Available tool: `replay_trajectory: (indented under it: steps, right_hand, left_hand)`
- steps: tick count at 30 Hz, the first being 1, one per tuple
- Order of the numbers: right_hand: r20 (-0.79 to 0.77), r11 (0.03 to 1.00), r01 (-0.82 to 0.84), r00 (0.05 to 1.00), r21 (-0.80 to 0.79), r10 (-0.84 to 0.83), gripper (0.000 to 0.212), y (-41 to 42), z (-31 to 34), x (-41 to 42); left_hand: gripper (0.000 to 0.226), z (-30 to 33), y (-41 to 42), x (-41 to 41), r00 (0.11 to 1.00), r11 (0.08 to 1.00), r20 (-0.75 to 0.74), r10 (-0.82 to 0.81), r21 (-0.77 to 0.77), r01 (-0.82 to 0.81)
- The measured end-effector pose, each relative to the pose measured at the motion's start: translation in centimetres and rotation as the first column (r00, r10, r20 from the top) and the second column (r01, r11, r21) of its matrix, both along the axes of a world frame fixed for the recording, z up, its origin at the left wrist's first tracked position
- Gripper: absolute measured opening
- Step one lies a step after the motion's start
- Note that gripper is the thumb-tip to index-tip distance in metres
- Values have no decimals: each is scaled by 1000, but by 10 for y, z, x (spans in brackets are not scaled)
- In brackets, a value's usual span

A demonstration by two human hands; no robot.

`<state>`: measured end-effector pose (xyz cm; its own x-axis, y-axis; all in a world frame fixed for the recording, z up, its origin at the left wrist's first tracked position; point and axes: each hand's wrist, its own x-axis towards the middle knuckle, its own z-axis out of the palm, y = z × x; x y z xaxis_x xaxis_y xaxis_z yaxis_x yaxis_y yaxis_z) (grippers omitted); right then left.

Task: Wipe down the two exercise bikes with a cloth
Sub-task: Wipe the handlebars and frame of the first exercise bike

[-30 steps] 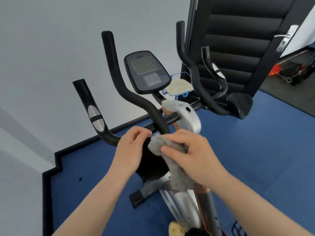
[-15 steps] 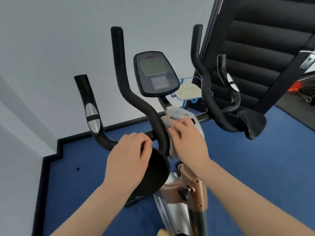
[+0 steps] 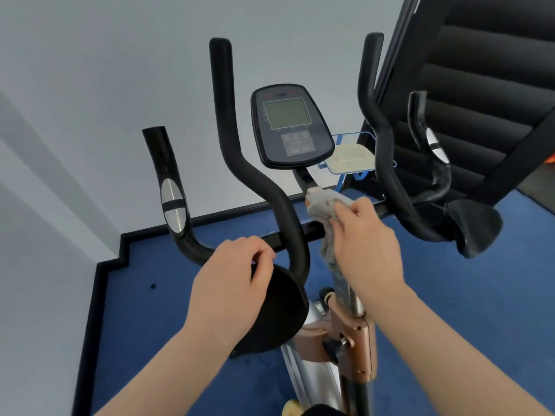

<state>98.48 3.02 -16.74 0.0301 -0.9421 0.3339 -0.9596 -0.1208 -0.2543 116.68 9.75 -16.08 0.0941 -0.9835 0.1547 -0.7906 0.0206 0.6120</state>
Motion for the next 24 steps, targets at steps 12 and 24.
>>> replay_trajectory:
  steps: [12,24]
  right_hand:
    - [190,987,-99,979,126,74,24,9,-3,28]
    - [294,969,-15,951,-248,90,37,21,-35,-19]
  left_hand:
    - [20,1,1,-3,999,1000,41,-8,-16,8]
    - [20,14,-12,-21,964,988,220,-150,-13,156]
